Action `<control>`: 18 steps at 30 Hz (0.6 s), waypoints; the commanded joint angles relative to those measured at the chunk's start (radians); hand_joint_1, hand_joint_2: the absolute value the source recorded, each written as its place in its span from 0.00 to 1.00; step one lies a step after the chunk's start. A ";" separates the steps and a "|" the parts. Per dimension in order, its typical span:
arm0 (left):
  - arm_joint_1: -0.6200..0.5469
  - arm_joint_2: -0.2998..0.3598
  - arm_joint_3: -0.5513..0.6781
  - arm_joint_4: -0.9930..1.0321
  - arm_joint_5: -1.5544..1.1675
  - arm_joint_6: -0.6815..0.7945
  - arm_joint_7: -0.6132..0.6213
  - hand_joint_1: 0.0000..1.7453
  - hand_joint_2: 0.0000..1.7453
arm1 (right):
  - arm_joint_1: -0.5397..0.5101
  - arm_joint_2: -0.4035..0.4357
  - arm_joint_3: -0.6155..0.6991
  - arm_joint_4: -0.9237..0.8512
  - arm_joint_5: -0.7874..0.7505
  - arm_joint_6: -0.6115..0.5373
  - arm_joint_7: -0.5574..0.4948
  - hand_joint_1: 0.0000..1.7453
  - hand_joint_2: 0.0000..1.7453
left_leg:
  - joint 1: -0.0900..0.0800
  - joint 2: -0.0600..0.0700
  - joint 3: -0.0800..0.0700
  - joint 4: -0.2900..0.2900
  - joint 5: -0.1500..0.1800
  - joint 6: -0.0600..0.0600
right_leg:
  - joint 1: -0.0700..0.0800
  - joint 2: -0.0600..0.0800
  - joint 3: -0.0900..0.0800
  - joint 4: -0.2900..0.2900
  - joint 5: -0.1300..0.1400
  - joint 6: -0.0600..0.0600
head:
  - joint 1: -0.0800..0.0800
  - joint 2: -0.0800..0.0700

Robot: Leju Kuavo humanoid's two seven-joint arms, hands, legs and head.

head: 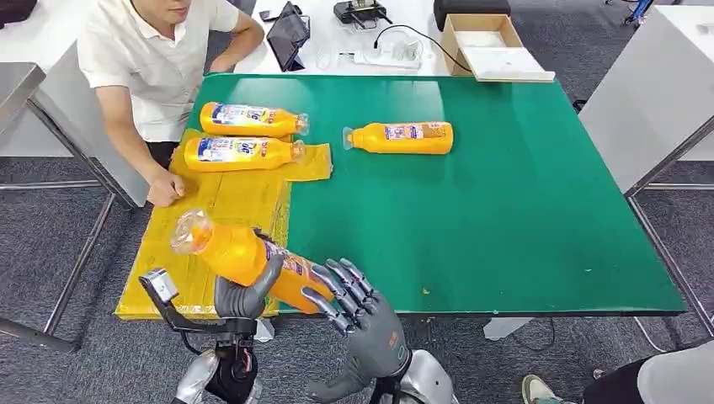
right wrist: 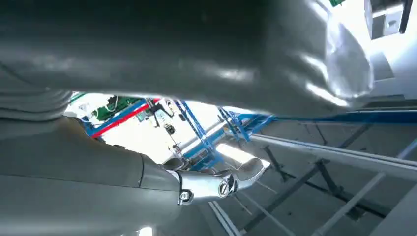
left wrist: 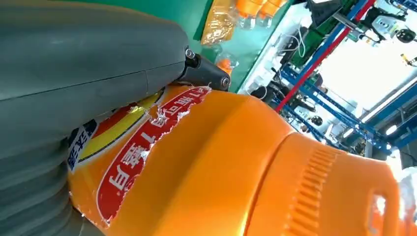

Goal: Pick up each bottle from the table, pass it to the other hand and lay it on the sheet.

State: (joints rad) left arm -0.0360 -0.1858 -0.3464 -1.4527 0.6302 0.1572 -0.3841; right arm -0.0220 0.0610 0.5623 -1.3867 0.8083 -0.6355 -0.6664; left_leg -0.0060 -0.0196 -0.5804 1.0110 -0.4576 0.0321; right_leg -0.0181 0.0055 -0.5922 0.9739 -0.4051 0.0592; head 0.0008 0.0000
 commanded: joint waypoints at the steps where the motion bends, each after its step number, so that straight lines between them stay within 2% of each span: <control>1: -0.018 0.014 0.022 0.023 -0.015 0.012 -0.002 1.00 1.00 | 0.001 -0.008 -0.046 -0.001 0.045 -0.063 -0.032 0.00 0.00 | 0.001 0.002 0.005 -0.001 -0.001 -0.003 | 0.002 0.000 0.004 -0.001 -0.001 -0.003 | 0.000 0.000; 2: -0.012 0.026 0.029 0.020 -0.076 0.068 -0.006 1.00 1.00 | 0.019 0.002 -0.085 -0.014 0.125 -0.063 -0.027 0.00 0.00 | 0.001 0.001 0.003 -0.001 -0.001 -0.002 | 0.001 -0.001 0.003 -0.001 -0.001 -0.002 | 0.000 0.000; 4: 0.014 0.041 0.048 -0.009 -0.155 0.103 -0.029 1.00 1.00 | 0.039 -0.014 -0.085 -0.022 0.128 -0.063 0.018 0.00 0.00 | 0.001 0.001 0.004 -0.001 -0.001 -0.002 | 0.001 -0.001 0.003 -0.001 -0.001 -0.003 | 0.000 0.000; 5: 0.025 0.057 0.052 -0.021 -0.286 0.168 -0.059 1.00 1.00 | 0.040 -0.039 -0.064 -0.027 0.131 -0.063 0.061 0.00 0.00 | 0.001 0.002 0.006 -0.001 -0.002 -0.003 | 0.002 0.000 0.005 0.000 -0.002 -0.004 | 0.000 0.000; 7: 0.029 0.054 0.067 -0.028 -0.496 0.296 -0.106 1.00 1.00 | 0.042 -0.043 -0.063 -0.020 0.120 -0.063 0.079 0.00 0.00 | 0.001 0.003 0.006 -0.002 -0.002 -0.002 | 0.001 0.001 0.005 -0.001 -0.001 -0.003 | 0.000 0.000; 10: -0.008 0.050 0.065 0.030 -0.757 0.471 -0.131 1.00 1.00 | 0.016 -0.037 -0.028 0.009 0.088 -0.063 0.070 0.00 0.00 | 0.001 0.002 0.004 -0.001 -0.001 -0.002 | 0.001 0.000 0.004 -0.001 -0.001 -0.003 | 0.000 0.000; 12: -0.068 0.051 0.063 0.147 -0.950 0.541 -0.079 1.00 1.00 | -0.002 -0.032 -0.007 0.025 0.073 -0.063 0.076 0.00 0.00 | 0.001 0.001 0.004 -0.001 -0.001 -0.002 | 0.001 -0.001 0.004 -0.001 -0.001 -0.003 | 0.000 0.000; 14: -0.115 0.027 0.123 0.255 -1.091 0.541 -0.053 1.00 1.00 | -0.015 -0.032 0.015 0.043 0.036 -0.063 0.082 0.00 0.00 | 0.001 0.002 0.004 -0.002 0.000 -0.003 | 0.002 0.000 0.004 -0.002 0.000 -0.003 | 0.000 0.000; 16: -0.167 -0.009 0.242 0.366 -1.390 0.541 0.005 1.00 1.00 | -0.028 -0.030 0.032 0.066 -0.007 -0.063 0.082 0.00 0.00 | 0.001 0.001 0.005 -0.002 0.000 -0.003 | 0.002 -0.002 0.005 -0.002 0.000 -0.004 | 0.000 0.000; 18: -0.226 -0.019 0.314 0.468 -1.506 0.541 0.018 1.00 1.00 | -0.038 -0.029 0.044 0.080 -0.057 -0.054 0.074 0.00 0.00 | 0.001 0.001 0.005 -0.003 0.001 -0.002 | 0.001 -0.001 0.005 -0.002 0.001 -0.003 | 0.000 0.000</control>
State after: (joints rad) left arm -0.0683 -0.1560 -0.2877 -1.3846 -0.4433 0.6889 -0.4460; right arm 0.0010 0.0423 0.5307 -1.4069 0.8567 -0.6355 -0.5928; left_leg -0.0059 -0.0205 -0.5804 1.0110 -0.4569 0.0329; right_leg -0.0181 0.0047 -0.5916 0.9738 -0.4050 0.0592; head 0.0008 -0.0004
